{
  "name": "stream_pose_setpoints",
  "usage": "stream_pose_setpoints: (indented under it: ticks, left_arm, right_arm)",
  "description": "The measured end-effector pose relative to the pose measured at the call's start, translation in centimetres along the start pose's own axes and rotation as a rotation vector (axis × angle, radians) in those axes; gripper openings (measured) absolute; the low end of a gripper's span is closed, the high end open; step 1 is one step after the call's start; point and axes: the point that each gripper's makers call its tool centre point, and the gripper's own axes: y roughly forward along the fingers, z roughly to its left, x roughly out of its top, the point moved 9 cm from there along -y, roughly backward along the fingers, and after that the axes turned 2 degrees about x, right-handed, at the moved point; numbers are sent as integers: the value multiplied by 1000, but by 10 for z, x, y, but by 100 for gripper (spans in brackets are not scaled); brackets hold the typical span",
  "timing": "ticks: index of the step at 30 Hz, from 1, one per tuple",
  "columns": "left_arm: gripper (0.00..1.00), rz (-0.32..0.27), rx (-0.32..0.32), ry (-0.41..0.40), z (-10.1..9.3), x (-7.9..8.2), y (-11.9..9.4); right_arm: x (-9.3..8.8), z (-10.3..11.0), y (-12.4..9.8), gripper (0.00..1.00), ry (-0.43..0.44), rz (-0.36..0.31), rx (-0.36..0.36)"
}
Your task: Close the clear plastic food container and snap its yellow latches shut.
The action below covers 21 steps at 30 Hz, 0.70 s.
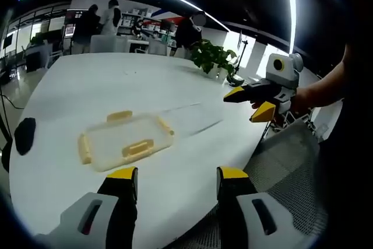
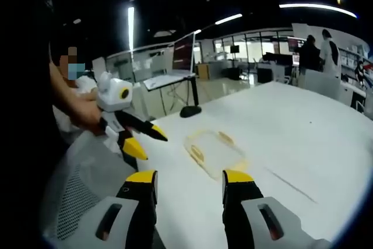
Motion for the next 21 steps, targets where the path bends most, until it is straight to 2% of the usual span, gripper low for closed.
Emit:
stream_pose_setpoints:
  ticks: [10,21]
  left_arm:
    - [51,22,22,25,30,4,-2]
    - [50,41,40,48,53,7,-3]
  right_arm:
    - [5,-5,19,41,-48,34,1]
    - [10,-20,35,39,-78,59,-7]
